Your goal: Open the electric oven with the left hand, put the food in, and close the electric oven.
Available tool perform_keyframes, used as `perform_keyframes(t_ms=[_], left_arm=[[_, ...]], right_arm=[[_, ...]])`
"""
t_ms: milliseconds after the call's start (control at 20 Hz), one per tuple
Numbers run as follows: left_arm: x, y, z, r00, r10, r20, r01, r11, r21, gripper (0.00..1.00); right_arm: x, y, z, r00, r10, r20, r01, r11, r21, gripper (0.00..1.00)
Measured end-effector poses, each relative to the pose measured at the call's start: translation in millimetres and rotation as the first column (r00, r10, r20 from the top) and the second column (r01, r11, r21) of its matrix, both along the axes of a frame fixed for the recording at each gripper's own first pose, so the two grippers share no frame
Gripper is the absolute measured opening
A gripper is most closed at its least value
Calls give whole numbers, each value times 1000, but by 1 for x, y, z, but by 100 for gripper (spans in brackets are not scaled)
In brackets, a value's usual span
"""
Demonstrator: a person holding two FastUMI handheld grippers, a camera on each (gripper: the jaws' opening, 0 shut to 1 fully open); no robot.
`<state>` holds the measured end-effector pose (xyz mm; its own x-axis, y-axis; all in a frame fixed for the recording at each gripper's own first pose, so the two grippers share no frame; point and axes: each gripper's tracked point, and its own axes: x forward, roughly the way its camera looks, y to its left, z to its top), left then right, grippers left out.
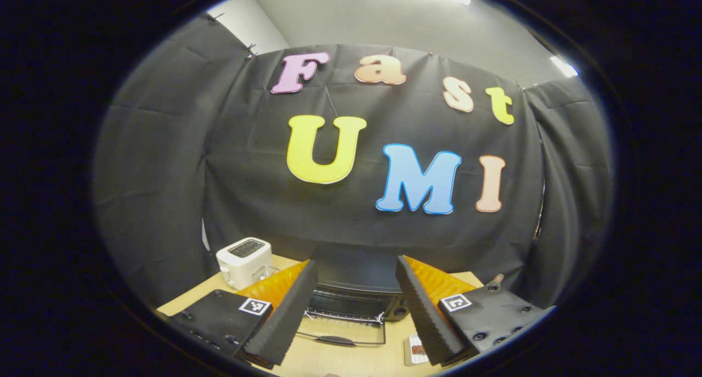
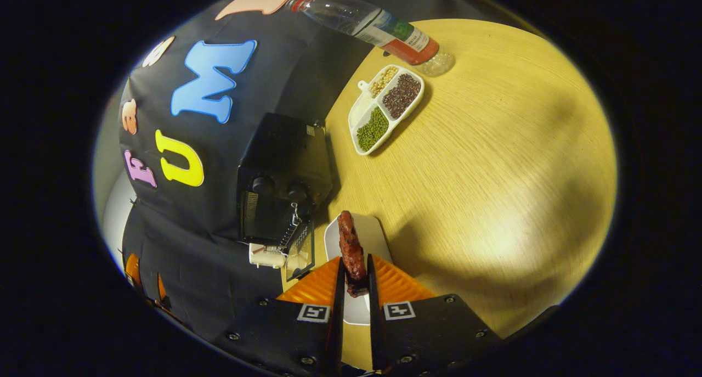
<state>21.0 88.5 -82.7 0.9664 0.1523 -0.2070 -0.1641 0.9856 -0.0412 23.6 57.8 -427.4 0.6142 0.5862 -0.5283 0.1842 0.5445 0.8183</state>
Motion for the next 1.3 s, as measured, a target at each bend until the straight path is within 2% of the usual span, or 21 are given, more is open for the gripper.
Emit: perform_keyframes(t_ms=[50,100,300,400,500,800,900,1000,1100,1200,1250,1300], left_arm=[[1,2,1,1000,1,4,-1,1000,4,100],[2,3,2,1000,-3,0,3,1000,1,100],[8,8,19,998,-42,36,42,999,0,100],[12,13,24,997,-72,43,72,997,-10,96],[13,24,35,993,-94,70,95,995,-11,100],[8,47,36,984,-159,81,161,987,-27,96],[6,55,37,981,-177,83,181,983,-38,100],[4,65,37,979,-188,80,193,980,-55,96],[3,82,42,980,-181,82,186,980,-64,100],[2,97,51,980,-173,100,180,981,-75,100],[1,104,55,980,-171,103,179,981,-79,96],[1,110,57,980,-170,105,178,981,-81,100]], right_arm=[[0,-9,5,1000,-4,7,4,1000,2,21],[5,-2,-1,1000,-8,-2,8,1000,-8,8],[3,-1,24,999,-15,29,16,1000,-27,8],[5,3,49,997,-44,63,43,999,16,8],[4,13,76,993,-45,106,39,998,58,8],[7,72,144,971,-6,238,-19,994,106,8],[14,95,157,967,-17,254,-17,991,131,8],[24,112,163,964,-36,265,1,992,130,8],[35,132,158,964,-47,263,11,991,136,8],[45,152,156,967,-58,250,20,989,150,8],[51,162,152,967,-65,247,28,988,150,8],[57,169,149,965,-80,249,42,987,152,8]])
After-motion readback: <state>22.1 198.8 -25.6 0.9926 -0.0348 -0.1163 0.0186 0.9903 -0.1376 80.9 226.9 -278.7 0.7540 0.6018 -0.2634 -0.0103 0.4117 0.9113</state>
